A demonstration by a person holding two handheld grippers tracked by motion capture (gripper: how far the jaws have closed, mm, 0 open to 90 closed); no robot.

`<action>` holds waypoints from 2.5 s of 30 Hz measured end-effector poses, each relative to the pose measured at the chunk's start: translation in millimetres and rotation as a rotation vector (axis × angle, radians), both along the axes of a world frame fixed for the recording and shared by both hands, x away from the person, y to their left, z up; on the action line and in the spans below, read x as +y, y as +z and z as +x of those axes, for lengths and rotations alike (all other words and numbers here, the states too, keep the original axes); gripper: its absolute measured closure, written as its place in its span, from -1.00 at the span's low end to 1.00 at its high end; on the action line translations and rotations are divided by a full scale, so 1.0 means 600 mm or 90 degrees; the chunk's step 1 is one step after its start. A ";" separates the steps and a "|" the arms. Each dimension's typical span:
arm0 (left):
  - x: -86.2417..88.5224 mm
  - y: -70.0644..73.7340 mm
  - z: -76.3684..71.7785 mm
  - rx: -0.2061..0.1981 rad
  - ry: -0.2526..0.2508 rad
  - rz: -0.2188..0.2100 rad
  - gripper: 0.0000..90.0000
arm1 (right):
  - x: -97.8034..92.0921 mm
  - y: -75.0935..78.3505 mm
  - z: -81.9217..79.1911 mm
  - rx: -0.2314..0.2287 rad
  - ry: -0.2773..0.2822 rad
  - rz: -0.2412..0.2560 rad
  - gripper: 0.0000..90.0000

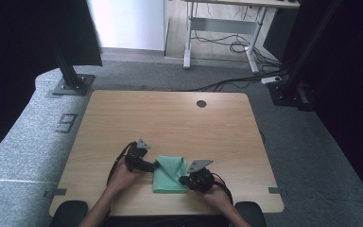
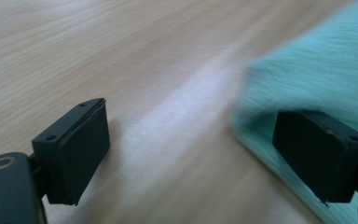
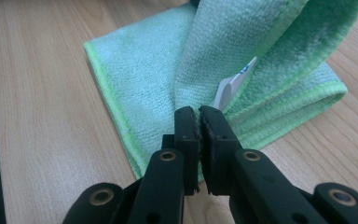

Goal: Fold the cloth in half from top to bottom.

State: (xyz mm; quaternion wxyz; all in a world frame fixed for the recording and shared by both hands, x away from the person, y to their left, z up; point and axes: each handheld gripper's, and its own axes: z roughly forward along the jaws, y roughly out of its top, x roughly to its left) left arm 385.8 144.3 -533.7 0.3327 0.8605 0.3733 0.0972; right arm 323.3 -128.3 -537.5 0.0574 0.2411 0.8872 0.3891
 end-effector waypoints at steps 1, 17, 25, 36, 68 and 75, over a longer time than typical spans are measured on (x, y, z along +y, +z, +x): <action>0.002 0.006 -0.003 0.001 -0.009 -0.006 -0.75 | -0.001 0.000 0.000 0.001 0.000 0.002 0.88; -0.072 0.052 0.088 -0.014 -0.027 0.006 -0.69 | 0.000 -0.001 -0.005 -0.003 -0.008 0.008 0.81; -0.075 0.038 0.073 0.013 -0.078 0.007 -0.67 | -0.003 0.002 -0.006 0.003 -0.006 0.018 0.74; -0.055 0.045 0.030 0.015 -0.109 -0.005 -0.67 | -0.042 0.035 -0.018 -0.016 -0.037 0.041 0.27; -0.014 0.016 -0.078 -0.006 -0.116 0.033 -0.69 | 0.000 -0.003 0.000 -0.011 -0.106 -0.036 -0.51; -0.004 0.003 -0.085 0.005 -0.096 0.031 -0.69 | -0.018 0.020 -0.010 0.003 -0.103 0.021 0.10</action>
